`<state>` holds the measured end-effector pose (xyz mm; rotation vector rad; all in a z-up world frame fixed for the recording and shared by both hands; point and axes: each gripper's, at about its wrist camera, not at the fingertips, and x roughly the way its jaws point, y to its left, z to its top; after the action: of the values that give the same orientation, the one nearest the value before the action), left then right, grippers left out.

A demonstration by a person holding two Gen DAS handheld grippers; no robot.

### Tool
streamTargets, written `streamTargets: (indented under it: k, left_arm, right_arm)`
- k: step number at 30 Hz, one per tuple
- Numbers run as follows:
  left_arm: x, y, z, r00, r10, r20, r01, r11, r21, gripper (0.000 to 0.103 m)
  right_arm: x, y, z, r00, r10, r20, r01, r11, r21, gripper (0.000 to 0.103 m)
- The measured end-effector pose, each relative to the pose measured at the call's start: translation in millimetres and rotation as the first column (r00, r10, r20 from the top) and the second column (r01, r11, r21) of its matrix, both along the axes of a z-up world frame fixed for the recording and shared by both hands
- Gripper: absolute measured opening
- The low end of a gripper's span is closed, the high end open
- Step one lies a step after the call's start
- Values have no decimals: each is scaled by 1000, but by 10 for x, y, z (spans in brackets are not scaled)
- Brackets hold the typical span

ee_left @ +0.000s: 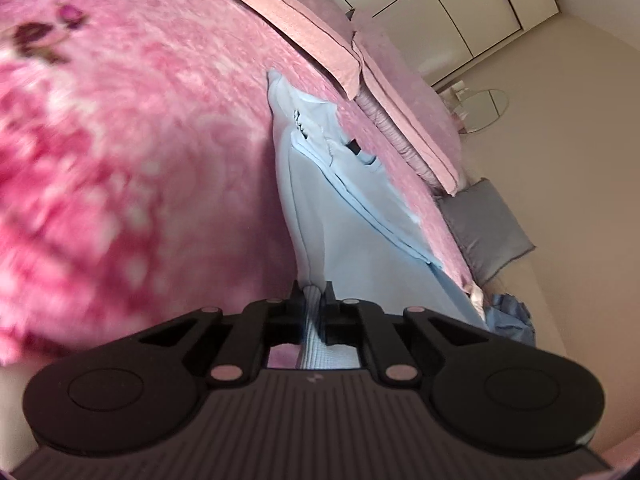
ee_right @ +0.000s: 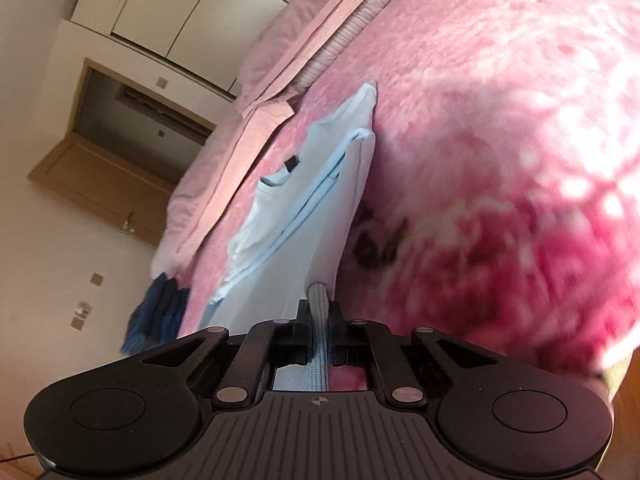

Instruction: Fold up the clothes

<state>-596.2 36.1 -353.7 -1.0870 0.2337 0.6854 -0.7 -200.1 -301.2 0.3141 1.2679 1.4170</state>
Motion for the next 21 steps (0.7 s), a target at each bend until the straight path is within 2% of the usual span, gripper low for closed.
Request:
streamTargets:
  k: [6, 10, 15, 18, 21]
  left_arm:
    - [-392, -782, -18, 1000, -11, -2, 11, 997, -72, 4]
    - [-529, -1025, 96, 1000, -28, 3, 29, 996, -86, 4]
    - [-506, -958, 335, 998, -40, 54, 42, 998, -44, 4]
    - [-424, -740, 431, 996, -55, 77, 58, 998, -40, 4]
    - [-315, -405, 518, 994, -61, 87, 64, 997, -38, 4]
  right_arm:
    - [-302, -730, -42, 1000, 6, -29, -8, 998, -64, 5]
    - [-389, -1049, 55, 999, 19, -34, -22, 997, -79, 5]
    - [-371, -1029, 334, 999, 45, 4, -45, 999, -23, 5]
    - [-336, -882, 488, 998, 62, 27, -63, 998, 19, 5]
    - [-224, -560, 627, 996, 72, 58, -74, 996, 41, 5]
